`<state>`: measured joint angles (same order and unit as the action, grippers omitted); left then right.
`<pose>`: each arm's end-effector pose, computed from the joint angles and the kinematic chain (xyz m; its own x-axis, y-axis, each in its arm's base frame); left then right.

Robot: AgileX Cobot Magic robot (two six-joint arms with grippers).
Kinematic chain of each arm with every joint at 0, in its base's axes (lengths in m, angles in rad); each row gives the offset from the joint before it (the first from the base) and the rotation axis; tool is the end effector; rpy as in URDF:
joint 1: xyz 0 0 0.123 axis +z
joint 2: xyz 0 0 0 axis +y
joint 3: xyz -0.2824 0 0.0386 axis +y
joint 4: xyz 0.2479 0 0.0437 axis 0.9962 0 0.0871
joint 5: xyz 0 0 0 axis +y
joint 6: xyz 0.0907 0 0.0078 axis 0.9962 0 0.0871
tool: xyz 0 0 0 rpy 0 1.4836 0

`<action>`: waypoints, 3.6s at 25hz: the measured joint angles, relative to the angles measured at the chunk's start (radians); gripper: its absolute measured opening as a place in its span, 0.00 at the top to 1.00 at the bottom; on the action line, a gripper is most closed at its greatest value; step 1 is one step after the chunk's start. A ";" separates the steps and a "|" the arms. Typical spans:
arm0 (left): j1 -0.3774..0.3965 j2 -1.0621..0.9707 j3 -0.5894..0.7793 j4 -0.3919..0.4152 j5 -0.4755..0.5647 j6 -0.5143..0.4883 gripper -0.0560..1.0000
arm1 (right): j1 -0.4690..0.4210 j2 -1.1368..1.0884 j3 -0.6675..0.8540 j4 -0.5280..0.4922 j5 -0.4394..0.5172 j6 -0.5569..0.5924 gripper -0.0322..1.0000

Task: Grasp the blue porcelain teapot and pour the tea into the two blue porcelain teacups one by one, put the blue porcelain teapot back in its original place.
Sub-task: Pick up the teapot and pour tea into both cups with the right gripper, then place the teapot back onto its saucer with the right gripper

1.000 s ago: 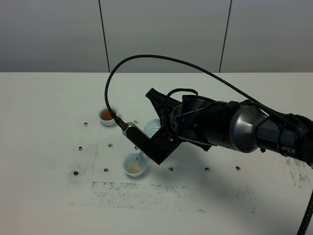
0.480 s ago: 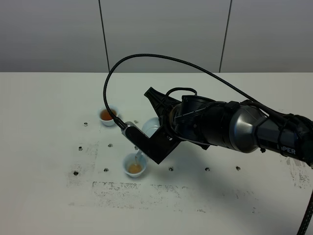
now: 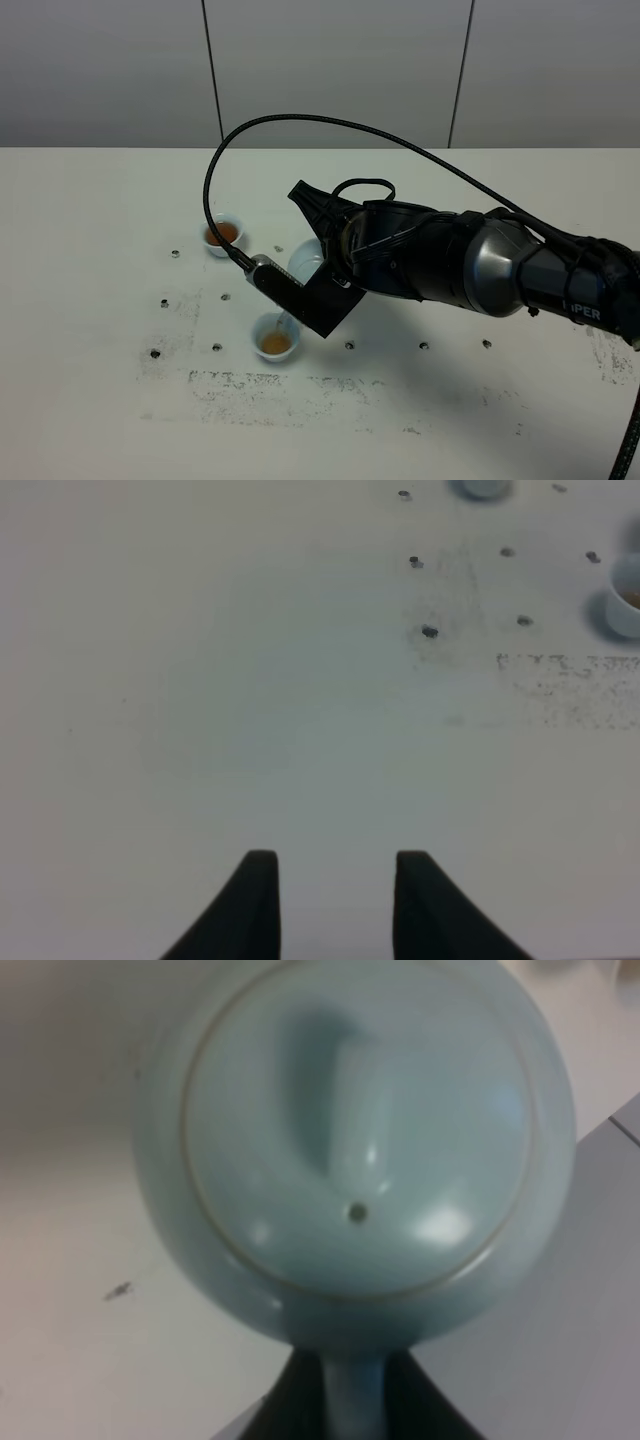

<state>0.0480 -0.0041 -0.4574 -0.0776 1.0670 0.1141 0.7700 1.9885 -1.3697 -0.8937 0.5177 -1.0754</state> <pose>-0.0009 -0.0062 0.2650 -0.4914 0.0528 -0.8693 0.0488 0.9983 0.0330 0.3339 0.2747 0.1928 0.6176 -0.6174 0.4872 -0.3711 -0.7750 -0.5116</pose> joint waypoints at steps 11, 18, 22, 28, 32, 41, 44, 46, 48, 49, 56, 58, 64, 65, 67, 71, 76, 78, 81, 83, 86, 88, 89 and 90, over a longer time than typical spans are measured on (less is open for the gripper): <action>0.000 0.000 0.000 0.000 0.000 0.000 0.62 | 0.011 0.000 0.000 -0.063 0.033 0.044 0.91; 0.000 0.000 0.000 0.000 0.000 0.000 0.62 | 0.023 0.000 0.000 -0.079 0.035 0.052 0.91; 0.000 0.000 0.000 0.000 0.000 0.000 0.62 | 0.034 0.000 0.000 -0.085 0.047 0.052 0.91; 0.000 0.000 0.000 0.000 0.000 0.000 0.62 | 0.048 0.000 0.000 -0.102 0.063 0.052 0.91; 0.000 0.000 0.000 0.000 0.000 0.000 0.62 | 0.051 0.000 0.000 -0.116 0.071 0.052 0.91; 0.000 0.000 0.000 0.000 0.000 0.000 0.62 | 0.058 0.000 0.001 -0.168 0.088 0.063 0.91; 0.000 0.000 0.000 0.000 0.000 0.000 0.62 | 0.062 0.000 0.001 -0.190 0.088 0.077 0.91; 0.000 0.000 0.000 0.000 0.000 0.000 0.62 | 0.062 0.000 0.001 -0.198 0.088 0.078 0.91; 0.000 0.000 0.000 0.000 0.000 0.000 0.62 | 0.062 0.000 0.001 -0.206 0.090 0.078 0.91; 0.000 0.000 0.000 0.000 0.000 0.000 0.62 | 0.062 0.000 0.001 -0.211 0.091 0.078 0.91; 0.000 0.000 0.000 0.000 0.000 0.000 0.62 | 0.062 0.000 0.001 -0.234 0.091 0.079 0.91; 0.000 0.000 0.000 0.000 0.000 0.000 0.62 | 0.062 0.000 0.001 -0.238 0.091 0.079 0.91; 0.000 0.000 0.000 0.000 0.000 0.000 0.62 | 0.068 0.000 0.001 -0.239 0.091 0.079 0.91; 0.000 0.000 0.000 0.000 0.000 0.000 0.62 | 0.068 0.000 0.001 -0.240 0.091 0.079 0.91; 0.000 0.000 0.000 0.000 0.000 0.000 0.62 | 0.070 0.000 0.001 -0.240 0.091 0.080 0.91; 0.000 0.000 0.000 0.000 0.000 0.000 0.62 | 0.070 0.000 0.001 -0.230 0.091 0.110 0.91; 0.000 0.000 0.000 0.000 0.000 0.000 0.62 | 0.055 0.000 0.001 -0.173 0.088 0.163 0.91; 0.000 0.000 0.000 0.000 0.000 0.000 0.62 | 0.045 0.000 0.001 -0.126 0.087 0.167 0.91; 0.000 0.000 0.000 0.000 0.000 0.000 0.62 | 0.033 -0.003 0.001 -0.040 0.082 0.168 0.91; 0.000 0.000 0.000 0.000 0.000 0.000 0.62 | 0.029 -0.012 0.001 0.001 0.078 0.168 0.91; 0.000 0.000 0.000 0.000 0.001 0.000 0.62 | 0.018 -0.033 0.001 0.064 0.068 0.170 0.91; 0.000 0.000 0.000 0.000 0.000 0.000 0.62 | 0.007 -0.041 0.001 0.114 0.064 0.170 0.91; 0.000 0.000 0.000 0.000 0.000 0.000 0.62 | 0.000 -0.044 0.001 0.136 0.064 0.170 0.91; 0.000 0.000 0.000 0.000 0.000 0.000 0.62 | -0.009 -0.050 0.001 0.169 0.064 0.170 0.91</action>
<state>0.0480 -0.0041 -0.4574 -0.0776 1.0671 0.1141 0.7606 1.9384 -1.3691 -0.7243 0.5816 -0.9051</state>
